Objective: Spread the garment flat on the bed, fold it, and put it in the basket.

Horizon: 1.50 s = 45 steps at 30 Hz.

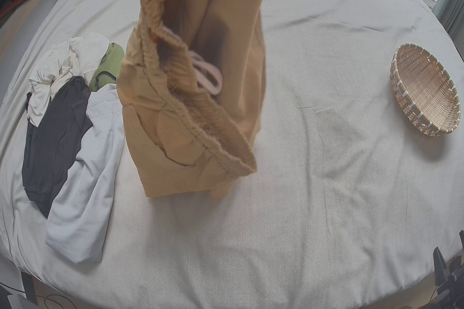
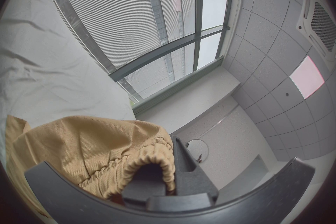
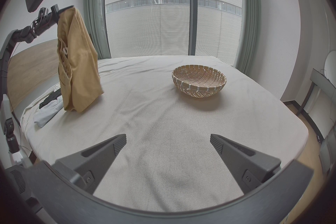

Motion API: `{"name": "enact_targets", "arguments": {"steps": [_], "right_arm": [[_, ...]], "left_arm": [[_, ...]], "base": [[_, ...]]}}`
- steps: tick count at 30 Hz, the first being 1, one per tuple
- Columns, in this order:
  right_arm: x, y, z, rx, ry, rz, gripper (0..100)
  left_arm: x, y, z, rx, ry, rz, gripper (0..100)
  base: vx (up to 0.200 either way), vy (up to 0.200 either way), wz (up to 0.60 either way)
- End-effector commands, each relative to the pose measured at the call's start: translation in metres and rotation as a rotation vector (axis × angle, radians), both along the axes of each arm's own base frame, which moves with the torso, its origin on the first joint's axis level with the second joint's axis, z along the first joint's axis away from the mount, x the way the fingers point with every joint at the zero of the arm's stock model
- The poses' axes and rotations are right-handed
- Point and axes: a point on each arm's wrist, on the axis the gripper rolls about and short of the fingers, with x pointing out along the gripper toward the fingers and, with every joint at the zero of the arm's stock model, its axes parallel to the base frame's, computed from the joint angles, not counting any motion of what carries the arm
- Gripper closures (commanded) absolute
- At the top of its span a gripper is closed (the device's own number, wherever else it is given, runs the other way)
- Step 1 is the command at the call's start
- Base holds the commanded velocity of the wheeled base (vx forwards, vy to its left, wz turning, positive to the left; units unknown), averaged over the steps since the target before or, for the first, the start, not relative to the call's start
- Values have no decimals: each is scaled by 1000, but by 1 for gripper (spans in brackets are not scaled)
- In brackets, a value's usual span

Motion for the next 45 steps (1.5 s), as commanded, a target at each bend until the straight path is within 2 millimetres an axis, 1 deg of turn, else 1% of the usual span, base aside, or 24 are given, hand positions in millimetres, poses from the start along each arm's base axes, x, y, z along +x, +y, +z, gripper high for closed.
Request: {"name": "enact_targets", "arguments": {"steps": [1,2,6,7,9,13,18,19,21,22,23,29,36,39,40,41,45], "right_arm": [[0,0,-5,-1,4,0,0],[0,0,-5,-1,4,0,0],[0,0,-5,-1,4,0,0],[0,0,-5,-1,4,0,0],[0,0,-5,-1,4,0,0],[0,0,-5,-1,4,0,0],[0,0,-5,-1,4,0,0],[0,0,-5,-1,4,0,0],[0,0,-5,-1,4,0,0],[0,0,-5,-1,4,0,0],[0,0,-5,-2,4,0,0],[0,0,-5,-2,4,-2,0],[0,0,-5,10,1,-5,0],[0,0,-5,13,0,-8,0],[0,0,-5,13,0,-8,0],[0,0,-5,13,-2,-8,0],[0,0,-5,11,-4,-8,0]], "left_arm": [[-20,-2,26,-41,-36,-75,100],[-31,3,38,-54,-46,-101,100],[-43,13,52,-65,-56,-125,100],[-43,13,52,-65,-56,-125,100],[-51,20,59,-81,-72,-142,100],[-52,21,59,-65,-60,-145,100],[-36,2,32,25,12,-132,100],[-36,1,30,30,15,-131,100],[-28,-8,19,57,37,-125,100],[-28,-8,19,57,37,-124,100],[-20,-12,15,52,35,-107,100],[-18,-12,17,35,22,-101,100],[-12,-15,11,56,41,-88,100],[-2,-16,8,64,47,-57,100],[-2,-16,8,64,47,-57,100],[6,-15,6,67,50,-32,100],[16,-16,3,78,59,-6,100]], "base": [[0,0,0],[0,0,0],[0,0,0],[0,0,0],[0,0,0],[0,0,0],[0,0,0],[0,0,0],[0,0,0],[0,0,0],[0,0,0],[0,0,0],[0,0,0],[0,0,0],[0,0,0],[0,0,0],[0,0,0]]}}
